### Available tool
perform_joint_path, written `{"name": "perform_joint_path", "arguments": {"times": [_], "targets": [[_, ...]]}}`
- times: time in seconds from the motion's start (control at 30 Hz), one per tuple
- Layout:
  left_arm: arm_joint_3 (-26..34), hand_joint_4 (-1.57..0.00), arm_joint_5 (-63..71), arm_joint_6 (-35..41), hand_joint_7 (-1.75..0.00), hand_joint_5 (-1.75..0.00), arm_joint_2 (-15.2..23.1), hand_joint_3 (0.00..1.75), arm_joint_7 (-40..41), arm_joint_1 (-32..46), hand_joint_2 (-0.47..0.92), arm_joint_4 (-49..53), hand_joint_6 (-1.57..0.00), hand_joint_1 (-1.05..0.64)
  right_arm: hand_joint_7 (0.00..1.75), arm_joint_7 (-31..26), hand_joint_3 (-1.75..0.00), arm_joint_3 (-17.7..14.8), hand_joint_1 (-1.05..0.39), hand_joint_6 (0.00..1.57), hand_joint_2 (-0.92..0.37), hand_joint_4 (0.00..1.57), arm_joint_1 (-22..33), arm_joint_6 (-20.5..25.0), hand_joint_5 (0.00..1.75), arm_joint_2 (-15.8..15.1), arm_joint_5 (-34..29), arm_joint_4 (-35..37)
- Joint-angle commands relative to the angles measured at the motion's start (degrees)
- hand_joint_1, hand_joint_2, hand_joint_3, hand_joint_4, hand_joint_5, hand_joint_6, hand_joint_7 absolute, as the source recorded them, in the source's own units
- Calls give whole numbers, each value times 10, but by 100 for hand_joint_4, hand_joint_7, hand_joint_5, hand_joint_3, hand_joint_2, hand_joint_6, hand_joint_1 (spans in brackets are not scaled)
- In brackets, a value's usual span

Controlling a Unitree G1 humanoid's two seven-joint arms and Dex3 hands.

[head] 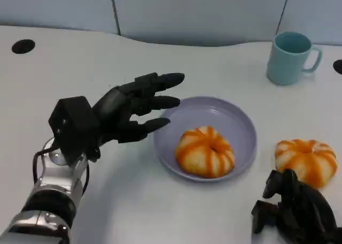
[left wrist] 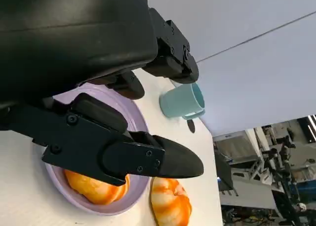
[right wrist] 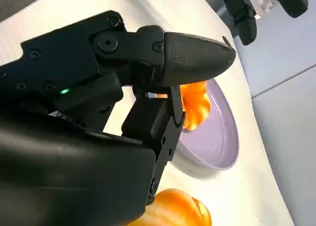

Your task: Grasp the bread from the table and place it into the plate.

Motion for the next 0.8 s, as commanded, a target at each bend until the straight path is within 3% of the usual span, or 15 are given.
{"name": "perform_joint_path", "arguments": {"times": [0.03,0.1,0.17,0.27,0.4,0.43,0.5,0.53,0.6,0.67,0.73,0.8], "targets": [[45,-38,-100,88,-13,-58,-11,29,-42,73,92,-89,-43,-75,129,-3,-55,-2,-45,115,-92,126,4,2,135,-5,-4,8],[91,-60,-227,213,-18,-75,-39,20,-61,201,92,-231,-66,-61,130,-3,-56,-1,-45,114,-92,126,4,2,135,-6,-5,5],[95,-67,-265,289,-20,-83,-47,19,-36,265,92,-316,-75,-55,130,0,-55,0,-45,114,-92,125,3,-5,135,-6,-8,8],[87,-71,-281,378,-24,-99,-43,25,-5,315,92,-399,-81,-47,128,1,-56,1,-45,115,-92,127,0,-14,134,-7,-12,15],[87,-66,-281,430,-34,-123,-44,25,18,351,92,-455,-78,-51,126,1,-55,-1,-47,117,-92,128,-3,-9,133,-8,-12,16],[88,-66,-280,435,-53,-134,-45,26,23,356,92,-460,-72,-54,126,4,-56,-2,-46,116,-92,127,-4,-7,133,-8,-9,17],[89,-66,-278,434,-74,-143,-50,29,24,366,92,-461,-66,-57,125,7,-56,-5,-45,116,-92,127,-3,-7,133,-8,-6,18],[90,-67,-278,433,-99,-152,-53,33,24,369,92,-461,-61,-61,125,8,-56,-6,-45,116,-92,127,-3,-5,133,-9,-4,18],[91,-68,-277,432,-116,-156,-56,35,24,372,92,-461,-56,-62,126,10,-57,-7,-45,116,-92,127,-3,-3,133,-9,-2,17],[91,-68,-273,434,-120,-157,-60,35,34,380,92,-466,-55,-63,126,8,-57,-7,-45,116,-92,127,-2,-1,133,-9,-5,13],[89,-70,-266,436,-155,-171,-68,35,54,393,92,-476,-46,-64,126,5,-57,-7,-45,117,-92,128,2,2,133,-11,-7,6],[88,-74,-262,441,-169,-174,-68,34,65,399,92,-480,-43,-62,126,3,-55,-9,-46,119,-92,131,4,1,132,-10,-8,4]]}}
